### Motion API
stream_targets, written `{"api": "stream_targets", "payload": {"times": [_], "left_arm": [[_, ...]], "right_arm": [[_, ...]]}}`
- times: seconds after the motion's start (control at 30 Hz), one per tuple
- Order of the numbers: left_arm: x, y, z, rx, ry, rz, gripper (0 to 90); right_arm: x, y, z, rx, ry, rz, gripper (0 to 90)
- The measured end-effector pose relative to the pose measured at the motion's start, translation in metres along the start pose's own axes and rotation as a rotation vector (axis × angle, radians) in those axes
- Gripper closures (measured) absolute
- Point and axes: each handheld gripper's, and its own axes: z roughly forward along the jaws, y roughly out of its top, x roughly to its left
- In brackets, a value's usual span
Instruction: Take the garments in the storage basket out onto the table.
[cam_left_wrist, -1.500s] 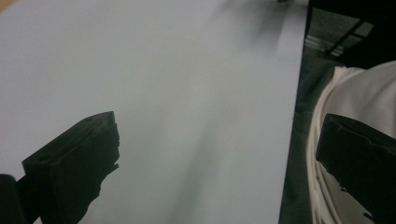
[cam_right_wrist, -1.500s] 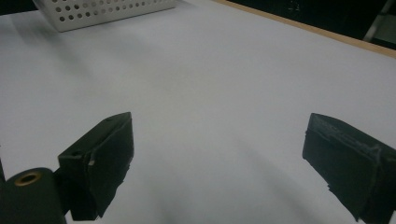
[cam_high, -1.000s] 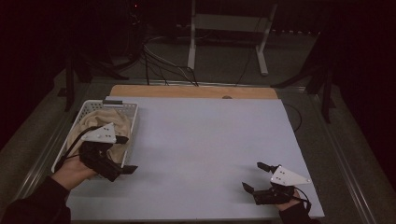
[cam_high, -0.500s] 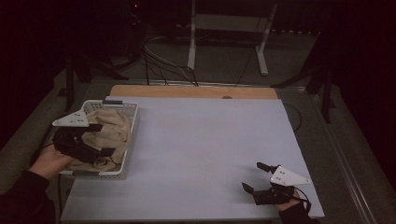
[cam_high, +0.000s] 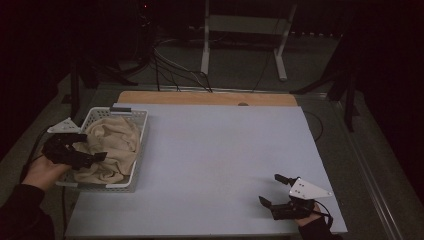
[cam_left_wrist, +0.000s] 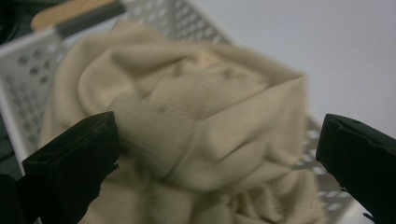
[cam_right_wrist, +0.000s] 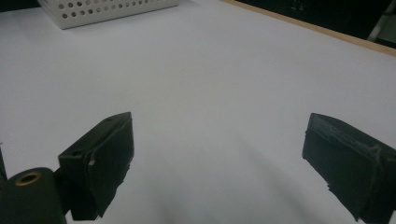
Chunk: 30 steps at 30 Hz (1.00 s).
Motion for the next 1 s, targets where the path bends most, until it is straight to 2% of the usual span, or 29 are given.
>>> {"api": "stream_targets", "payload": {"times": [0.07,0.17,0.2,0.23,0.3,0.33,0.47,0.5,0.7,0.73,0.9,0.93,1.0], "left_arm": [[0.003,-0.004,0.005,0.017,0.024,-0.023,0.3],[0.005,-0.007,0.012,0.032,0.032,-0.042,0.3],[0.008,-0.012,0.022,0.070,0.060,-0.072,0.3],[0.009,-0.014,0.025,0.089,0.087,-0.080,0.2],[0.011,-0.018,0.030,0.107,0.099,-0.086,0.3],[0.012,-0.019,0.033,0.117,0.120,-0.092,0.3],[0.014,-0.022,0.038,0.112,0.114,-0.115,0.3],[0.016,-0.023,0.042,0.116,0.117,-0.133,0.2],[0.016,-0.022,0.048,0.135,0.127,-0.146,0.2],[0.017,-0.022,0.049,0.145,0.129,-0.159,0.2],[0.014,-0.021,0.055,0.177,0.145,-0.171,0.3],[0.012,-0.021,0.055,0.181,0.149,-0.155,0.4],[0.011,-0.021,0.055,0.187,0.149,-0.151,4.2]], "right_arm": [[0.000,0.000,0.000,0.004,0.000,0.001,9.0],[0.000,0.000,0.001,0.006,0.001,-0.002,9.0],[0.000,0.000,0.001,0.008,0.005,-0.005,9.0],[0.001,-0.001,0.001,0.010,0.004,-0.006,9.0],[0.001,-0.001,0.001,0.014,0.006,-0.007,9.0],[0.001,-0.001,0.001,0.014,0.007,-0.007,9.0],[0.001,-0.001,0.002,0.014,0.010,-0.008,9.0],[0.001,-0.001,0.002,0.014,0.011,-0.009,9.0],[0.001,-0.001,0.003,0.015,0.015,-0.009,9.0],[0.001,-0.001,0.003,0.016,0.017,-0.007,9.0],[0.002,-0.001,0.003,0.020,0.015,-0.004,10.8],[0.001,-0.001,0.003,0.018,0.016,-0.004,10.8],[0.001,-0.001,0.003,0.017,0.016,-0.003,10.8]]}}
